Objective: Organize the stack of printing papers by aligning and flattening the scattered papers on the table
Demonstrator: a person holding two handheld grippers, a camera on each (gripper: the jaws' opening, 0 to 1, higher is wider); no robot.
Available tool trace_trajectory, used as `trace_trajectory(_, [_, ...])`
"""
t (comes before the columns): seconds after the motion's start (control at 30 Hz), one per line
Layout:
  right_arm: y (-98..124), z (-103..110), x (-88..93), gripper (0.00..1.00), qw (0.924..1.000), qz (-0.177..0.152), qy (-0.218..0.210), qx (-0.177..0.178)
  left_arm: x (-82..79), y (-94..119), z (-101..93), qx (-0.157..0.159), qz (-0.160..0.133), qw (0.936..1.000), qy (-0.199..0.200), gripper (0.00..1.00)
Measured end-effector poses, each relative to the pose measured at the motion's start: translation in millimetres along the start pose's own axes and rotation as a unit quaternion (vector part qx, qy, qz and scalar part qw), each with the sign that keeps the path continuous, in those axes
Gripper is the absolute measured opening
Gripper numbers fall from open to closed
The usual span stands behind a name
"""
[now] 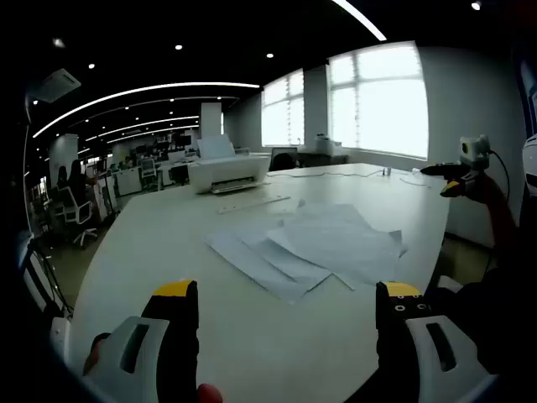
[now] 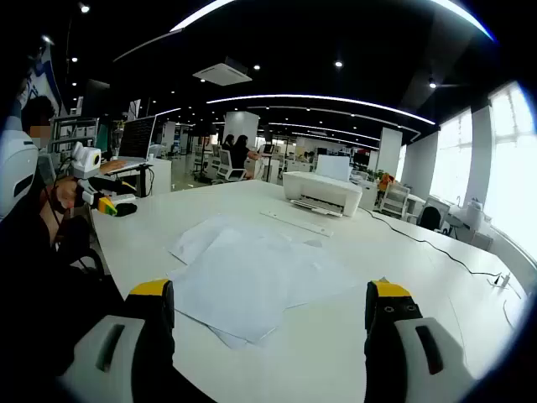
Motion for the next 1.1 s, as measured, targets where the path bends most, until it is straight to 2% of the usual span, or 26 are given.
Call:
trace_trajectory(0.33, [3.0, -2.1, -0.7, 0.9, 1.0, -0.001, 0.003, 0.004, -2.9, 1.9, 2.3, -0.007, -0.005, 1.0, -0.002, 0.94])
trace_trajectory(1.1, [2.7, -1.9, -2.1, 0.89, 1.0, -0.003, 0.006, 0.004, 0.1, 1.9, 2.1, -0.007, 0.005, 0.9999, -0.01, 0.97])
Point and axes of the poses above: the point that each gripper's makers call its tool centre point, and the gripper's own axes: y roughly backward along the fingers, z roughly to its left, x roughly out of its underside, the point moved 1 cm from there along y, roughly backward along the fingers, and after that the axes turned 3 degrees about -z, right-handed, at the moved point
